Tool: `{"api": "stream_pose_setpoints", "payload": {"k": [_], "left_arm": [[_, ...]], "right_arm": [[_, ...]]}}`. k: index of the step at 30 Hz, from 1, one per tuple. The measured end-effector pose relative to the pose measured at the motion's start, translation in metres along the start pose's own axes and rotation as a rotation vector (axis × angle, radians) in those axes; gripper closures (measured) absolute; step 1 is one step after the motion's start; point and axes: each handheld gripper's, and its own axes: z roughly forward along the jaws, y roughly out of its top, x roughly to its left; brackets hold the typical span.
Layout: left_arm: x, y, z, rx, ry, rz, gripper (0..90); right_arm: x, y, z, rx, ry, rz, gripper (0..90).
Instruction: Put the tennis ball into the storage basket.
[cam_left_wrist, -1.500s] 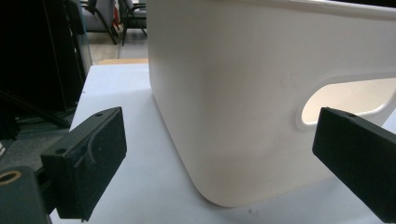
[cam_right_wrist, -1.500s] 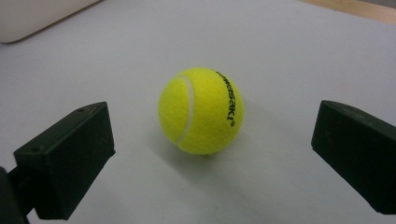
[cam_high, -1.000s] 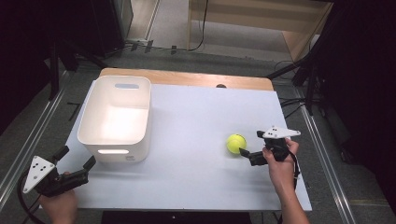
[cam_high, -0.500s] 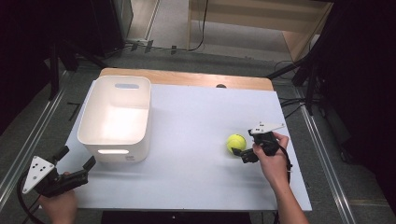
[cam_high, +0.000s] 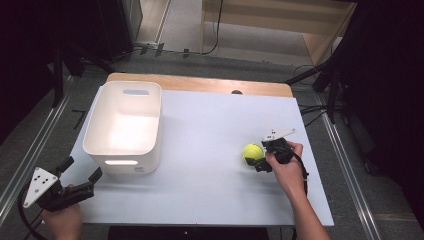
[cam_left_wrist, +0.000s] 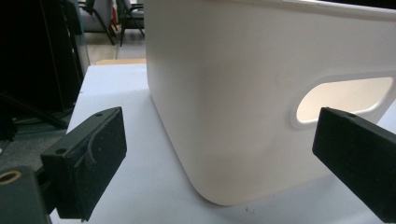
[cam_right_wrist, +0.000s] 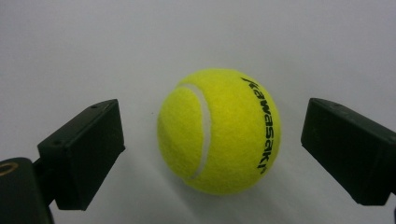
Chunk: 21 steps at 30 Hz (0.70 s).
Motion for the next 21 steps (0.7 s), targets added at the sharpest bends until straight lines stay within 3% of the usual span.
{"api": "stream_pose_setpoints", "payload": {"k": [12,21], "left_arm": [[0.0,0.0,0.0,-0.003,-0.003,-0.001,2.8],[0.0,0.0,-0.001,-0.009,-0.002,-0.011,2.8]], "right_arm": [[0.0,0.001,0.013,0.061,-0.033,0.015,13.3],[-0.002,0.001,0.017,0.08,-0.019,0.028,19.6]]}}
